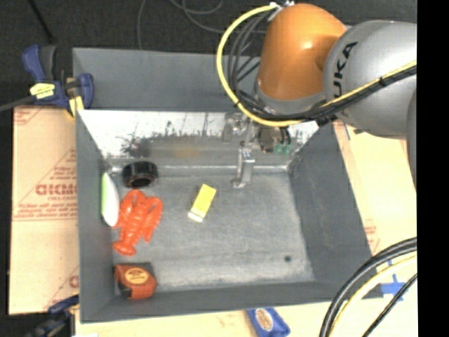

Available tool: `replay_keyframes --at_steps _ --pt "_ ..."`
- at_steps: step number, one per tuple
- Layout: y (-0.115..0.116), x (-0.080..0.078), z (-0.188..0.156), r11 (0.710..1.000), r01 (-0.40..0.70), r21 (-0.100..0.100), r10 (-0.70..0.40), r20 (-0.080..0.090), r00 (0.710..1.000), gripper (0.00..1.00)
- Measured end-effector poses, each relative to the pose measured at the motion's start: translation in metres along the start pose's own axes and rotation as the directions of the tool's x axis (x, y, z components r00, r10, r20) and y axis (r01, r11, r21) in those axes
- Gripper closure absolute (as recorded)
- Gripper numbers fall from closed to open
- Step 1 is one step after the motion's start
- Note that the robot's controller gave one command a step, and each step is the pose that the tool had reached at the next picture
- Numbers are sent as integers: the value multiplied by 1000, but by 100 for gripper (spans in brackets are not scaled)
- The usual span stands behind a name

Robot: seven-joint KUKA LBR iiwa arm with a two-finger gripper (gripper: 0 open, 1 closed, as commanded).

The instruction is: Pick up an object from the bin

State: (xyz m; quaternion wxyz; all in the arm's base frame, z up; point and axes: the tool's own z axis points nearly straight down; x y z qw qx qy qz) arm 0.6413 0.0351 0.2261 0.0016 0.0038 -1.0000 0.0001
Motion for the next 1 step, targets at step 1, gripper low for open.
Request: replay_keyframes --at_steps 1 --pt "0 -1 -5 1000 -1 -1 1 8 1000 0"
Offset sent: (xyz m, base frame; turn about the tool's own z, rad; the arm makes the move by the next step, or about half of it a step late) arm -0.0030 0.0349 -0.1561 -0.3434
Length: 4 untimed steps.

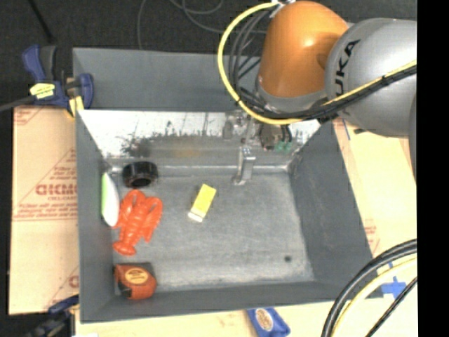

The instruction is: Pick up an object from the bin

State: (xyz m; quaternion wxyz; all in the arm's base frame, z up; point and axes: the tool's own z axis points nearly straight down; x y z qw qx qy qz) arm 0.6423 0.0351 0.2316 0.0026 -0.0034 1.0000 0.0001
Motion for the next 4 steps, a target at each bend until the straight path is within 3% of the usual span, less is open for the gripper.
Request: replay_keyframes --at_steps 1,2,3,4 --pt "11 0 53 994 111 1 -111 2 994 0" --pt "25 9 73 929 371 -1 -371 -4 929 0" --pt "25 3 100 869 494 -1 -494 -2 869 0" --pt "28 2 146 736 677 -1 -677 -2 736 0"
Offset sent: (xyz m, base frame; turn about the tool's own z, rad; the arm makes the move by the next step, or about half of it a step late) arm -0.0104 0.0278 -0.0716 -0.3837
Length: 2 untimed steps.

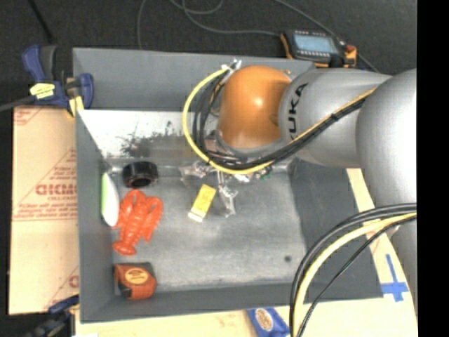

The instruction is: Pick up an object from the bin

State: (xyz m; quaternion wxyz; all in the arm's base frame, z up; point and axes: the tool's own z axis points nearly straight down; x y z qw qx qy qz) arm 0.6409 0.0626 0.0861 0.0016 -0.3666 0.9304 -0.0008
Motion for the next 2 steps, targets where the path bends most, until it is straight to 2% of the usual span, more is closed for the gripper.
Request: replay_keyframes --at_steps 1,2 --pt "3 5 13 987 162 0 -162 1 987 100" --pt "3 5 13 987 161 0 -161 1 987 100"
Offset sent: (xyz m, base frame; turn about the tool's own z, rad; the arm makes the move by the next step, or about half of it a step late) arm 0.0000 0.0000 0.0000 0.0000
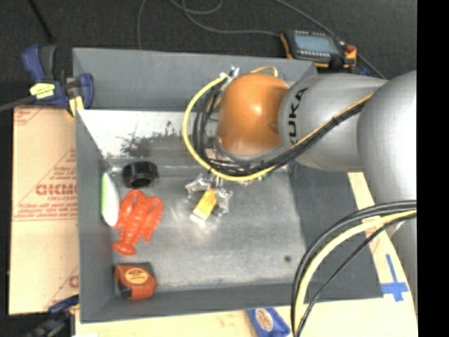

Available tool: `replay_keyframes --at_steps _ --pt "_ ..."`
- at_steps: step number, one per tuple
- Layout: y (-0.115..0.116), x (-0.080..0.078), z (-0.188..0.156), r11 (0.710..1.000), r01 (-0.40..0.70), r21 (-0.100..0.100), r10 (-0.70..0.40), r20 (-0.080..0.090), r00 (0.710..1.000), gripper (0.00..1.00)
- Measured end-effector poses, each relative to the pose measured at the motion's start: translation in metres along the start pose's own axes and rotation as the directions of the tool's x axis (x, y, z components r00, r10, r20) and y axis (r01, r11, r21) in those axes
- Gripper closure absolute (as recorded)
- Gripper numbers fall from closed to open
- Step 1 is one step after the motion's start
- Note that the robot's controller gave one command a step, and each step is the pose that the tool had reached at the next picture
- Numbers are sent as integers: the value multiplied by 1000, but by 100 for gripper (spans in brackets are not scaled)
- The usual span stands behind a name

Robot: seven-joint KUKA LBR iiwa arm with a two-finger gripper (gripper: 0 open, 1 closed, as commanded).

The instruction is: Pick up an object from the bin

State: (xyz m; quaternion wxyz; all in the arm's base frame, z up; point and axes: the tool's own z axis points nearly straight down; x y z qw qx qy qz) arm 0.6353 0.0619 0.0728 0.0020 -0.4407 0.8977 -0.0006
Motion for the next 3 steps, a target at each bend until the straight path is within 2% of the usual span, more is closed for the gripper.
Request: replay_keyframes --at_steps 2,3 --pt "0 0 -3 1000 -2 -1 2 1 1000 100" --pt "1 2 -19 1000 -3 -6 3 -4 1000 100"
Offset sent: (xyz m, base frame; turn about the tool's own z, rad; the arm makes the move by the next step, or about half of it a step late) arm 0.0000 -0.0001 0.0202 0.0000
